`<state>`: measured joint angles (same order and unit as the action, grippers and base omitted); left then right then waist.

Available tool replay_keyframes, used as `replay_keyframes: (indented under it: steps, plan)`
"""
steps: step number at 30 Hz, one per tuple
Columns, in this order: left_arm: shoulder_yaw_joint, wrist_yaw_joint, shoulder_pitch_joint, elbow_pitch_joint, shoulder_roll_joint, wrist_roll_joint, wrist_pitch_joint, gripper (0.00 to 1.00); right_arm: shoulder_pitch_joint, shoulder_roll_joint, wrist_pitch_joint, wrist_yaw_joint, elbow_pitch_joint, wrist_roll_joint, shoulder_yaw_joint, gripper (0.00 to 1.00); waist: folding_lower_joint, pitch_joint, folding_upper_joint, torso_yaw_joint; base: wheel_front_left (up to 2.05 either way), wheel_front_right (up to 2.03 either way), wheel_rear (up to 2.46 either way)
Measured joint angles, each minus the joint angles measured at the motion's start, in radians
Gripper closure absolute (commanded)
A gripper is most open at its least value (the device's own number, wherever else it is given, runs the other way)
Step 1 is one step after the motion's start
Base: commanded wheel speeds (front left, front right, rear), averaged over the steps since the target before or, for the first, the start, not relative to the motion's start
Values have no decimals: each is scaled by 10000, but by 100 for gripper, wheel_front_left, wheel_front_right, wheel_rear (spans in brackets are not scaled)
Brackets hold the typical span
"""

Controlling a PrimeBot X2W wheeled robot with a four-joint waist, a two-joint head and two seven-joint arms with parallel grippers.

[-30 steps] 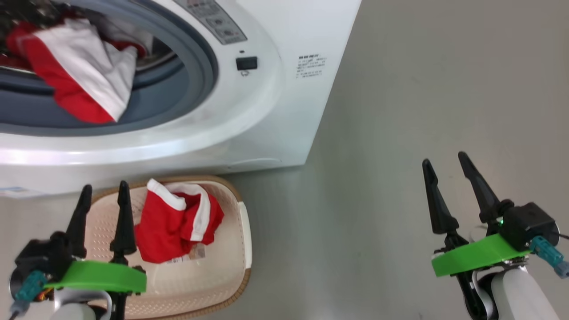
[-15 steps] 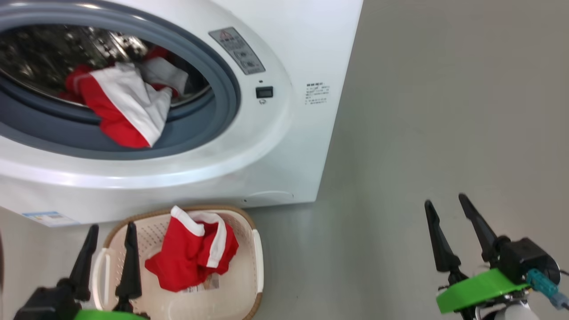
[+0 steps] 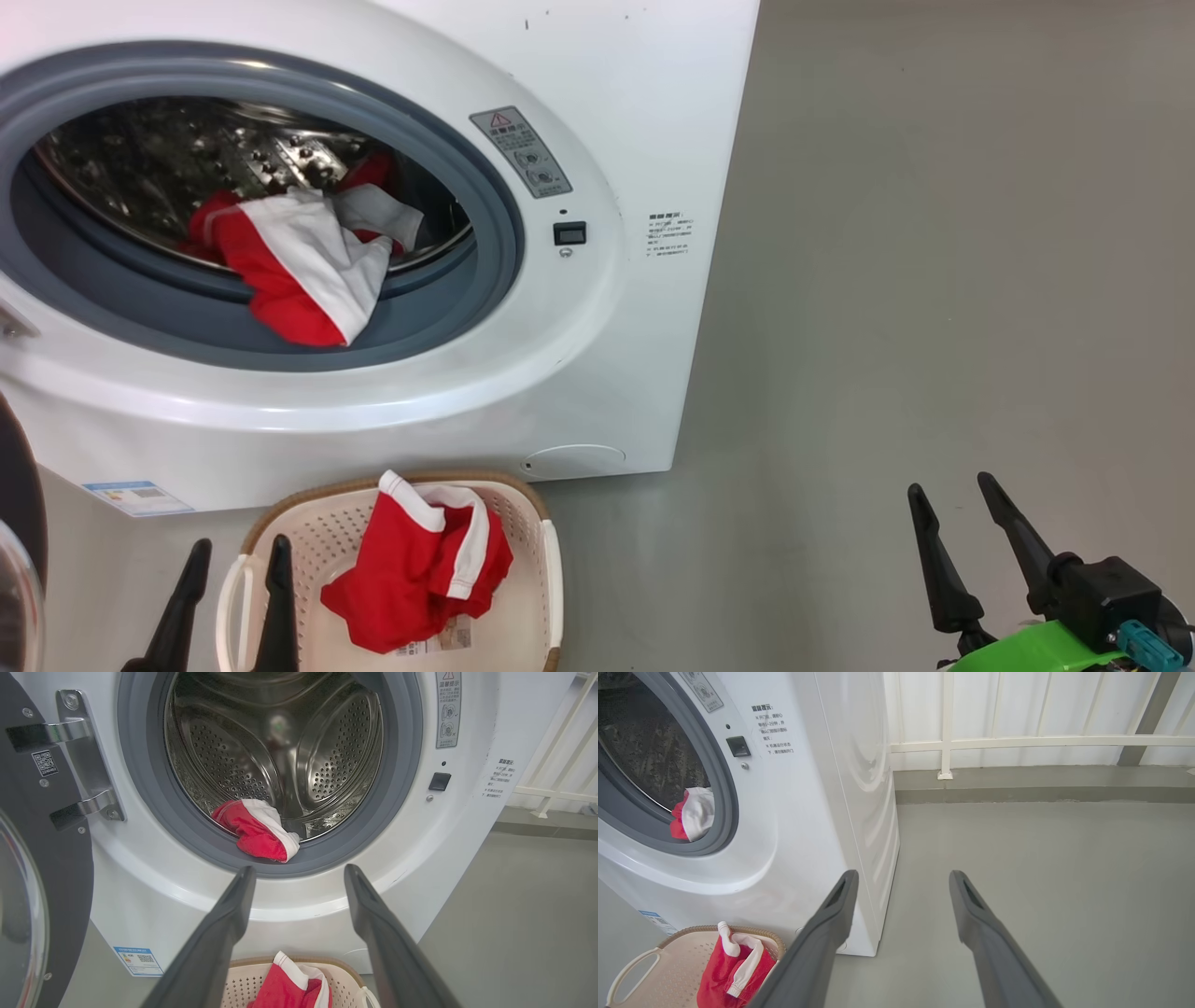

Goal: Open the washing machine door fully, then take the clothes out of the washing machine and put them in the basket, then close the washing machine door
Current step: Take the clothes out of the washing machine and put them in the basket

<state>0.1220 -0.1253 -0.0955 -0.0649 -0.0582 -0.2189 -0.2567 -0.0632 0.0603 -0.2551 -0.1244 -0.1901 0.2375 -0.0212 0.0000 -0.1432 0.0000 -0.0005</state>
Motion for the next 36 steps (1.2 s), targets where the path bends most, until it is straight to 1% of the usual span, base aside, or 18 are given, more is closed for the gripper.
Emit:
replay_keyframes:
  steps: [11,16,20,25,31,36]
  plan:
    - [-25,0,-26,109,35,-23,0,0,12,-6,0,0,86,0,-31,0,0,-226,0,-95,0,0,0]
    - [-71,2,637,-420,54,-23,-2,0,143,-31,0,0,140,0,-33,0,0,-507,0,-97,0,0,0]
    - [-111,2,1751,-1306,48,54,0,0,438,-61,0,0,186,-10,-36,0,0,-836,0,-113,0,0,0]
    - [-127,2,3705,-2608,-8,190,0,0,828,-98,0,0,259,-12,-8,0,0,-1379,1,-180,0,0,0]
    - [-48,0,6171,-4539,-360,324,-2,0,1442,-117,0,0,351,-8,46,0,0,-2146,0,-330,0,0,0]
    - [29,0,7777,-6119,-721,339,-2,0,1758,-121,0,0,418,104,150,0,0,-2731,1,-534,0,0,0]
